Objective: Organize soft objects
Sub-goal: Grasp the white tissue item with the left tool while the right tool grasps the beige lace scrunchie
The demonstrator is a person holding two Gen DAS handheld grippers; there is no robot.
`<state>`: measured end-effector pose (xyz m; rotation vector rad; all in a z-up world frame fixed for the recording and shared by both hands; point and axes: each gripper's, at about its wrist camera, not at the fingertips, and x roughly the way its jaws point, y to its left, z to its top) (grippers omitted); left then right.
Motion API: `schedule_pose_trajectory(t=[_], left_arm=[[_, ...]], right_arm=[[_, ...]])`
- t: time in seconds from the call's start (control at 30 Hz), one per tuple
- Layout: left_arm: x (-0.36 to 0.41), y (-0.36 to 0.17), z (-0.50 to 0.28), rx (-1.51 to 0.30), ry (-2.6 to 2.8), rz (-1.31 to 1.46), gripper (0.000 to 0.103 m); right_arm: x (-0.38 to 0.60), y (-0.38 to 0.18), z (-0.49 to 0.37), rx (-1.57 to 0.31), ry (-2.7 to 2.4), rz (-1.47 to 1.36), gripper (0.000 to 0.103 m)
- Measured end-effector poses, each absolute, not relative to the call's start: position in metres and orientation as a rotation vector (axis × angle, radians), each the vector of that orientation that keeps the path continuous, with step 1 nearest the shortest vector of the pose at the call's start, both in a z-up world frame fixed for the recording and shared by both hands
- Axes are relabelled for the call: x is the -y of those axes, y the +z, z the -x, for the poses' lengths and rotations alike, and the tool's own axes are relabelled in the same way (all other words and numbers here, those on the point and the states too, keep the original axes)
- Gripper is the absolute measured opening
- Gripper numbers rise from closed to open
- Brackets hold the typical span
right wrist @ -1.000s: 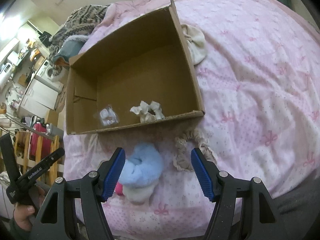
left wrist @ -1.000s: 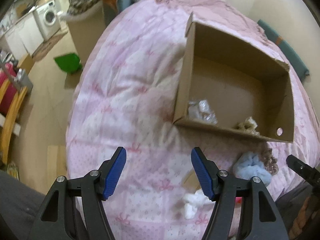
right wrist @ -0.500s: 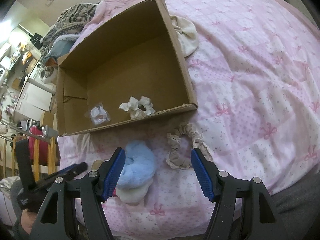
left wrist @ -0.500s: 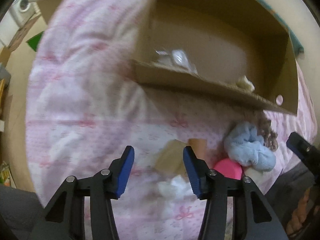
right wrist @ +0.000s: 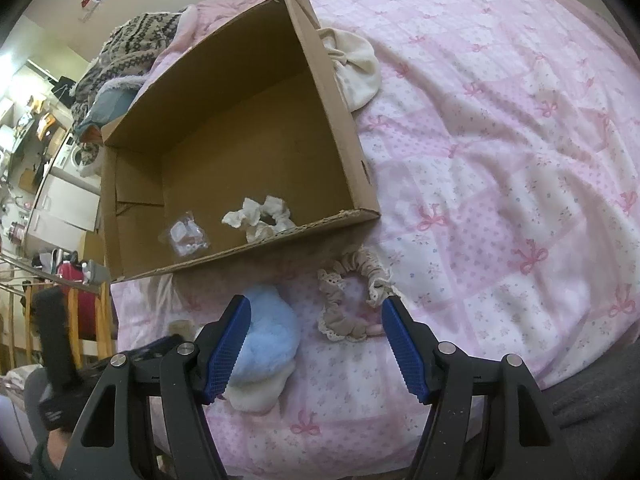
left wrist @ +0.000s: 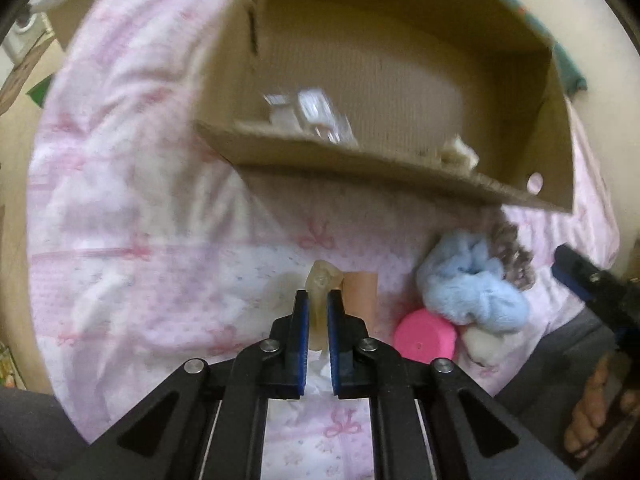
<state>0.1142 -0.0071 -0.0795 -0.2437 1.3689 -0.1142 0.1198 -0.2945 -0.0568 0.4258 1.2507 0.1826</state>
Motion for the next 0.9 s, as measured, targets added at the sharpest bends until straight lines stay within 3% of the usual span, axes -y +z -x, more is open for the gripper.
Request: schedule_pose_trajectory(t=[0.3, 0.87, 0.9], left_arm=[[-0.038, -0.028, -0.099, -1.201, -0.012, 0.315, 0.008], [-0.027, -0.036, -0.1, -1.207, -0.02, 0.279, 0.008], [-0.027, -0.036, -0.1, -1.207, -0.019, 0.28, 0.008]], right_arm=[[0.306, -0.06, -0.121, -1.256, 0.168, -0.502, 0.072], [0.292, -0.117, -0.142, -1.463, 0.037, -0.367, 0.07], [0.291, -0.118, -0.143, -1.465, 0.036, -0.355, 0.066]])
